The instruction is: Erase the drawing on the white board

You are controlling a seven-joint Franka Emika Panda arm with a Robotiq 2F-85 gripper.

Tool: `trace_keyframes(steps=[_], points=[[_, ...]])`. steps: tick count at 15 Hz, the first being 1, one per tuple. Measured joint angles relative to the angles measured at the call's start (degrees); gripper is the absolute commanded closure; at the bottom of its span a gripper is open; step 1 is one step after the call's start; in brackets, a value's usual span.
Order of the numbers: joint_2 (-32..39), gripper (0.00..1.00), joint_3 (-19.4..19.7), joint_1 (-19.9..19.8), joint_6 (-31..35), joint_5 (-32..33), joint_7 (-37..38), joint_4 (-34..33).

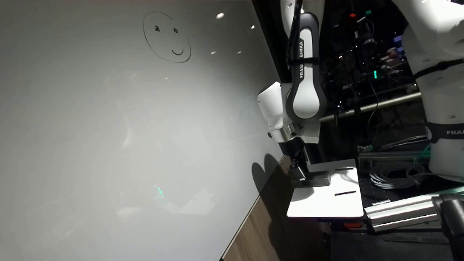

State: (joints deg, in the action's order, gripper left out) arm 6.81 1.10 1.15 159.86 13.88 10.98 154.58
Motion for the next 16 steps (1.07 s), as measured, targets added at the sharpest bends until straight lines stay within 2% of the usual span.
trace_keyframes(steps=[7,11,16], points=[[-3.43,0.70,0.19,1.54,-1.39,2.17,2.83,0.29],[-11.25,0.70,-0.27,1.53,-5.36,0.59,2.14,0.09],[-25.27,0.70,-2.31,1.71,-11.80,-7.23,-1.81,-3.01]])
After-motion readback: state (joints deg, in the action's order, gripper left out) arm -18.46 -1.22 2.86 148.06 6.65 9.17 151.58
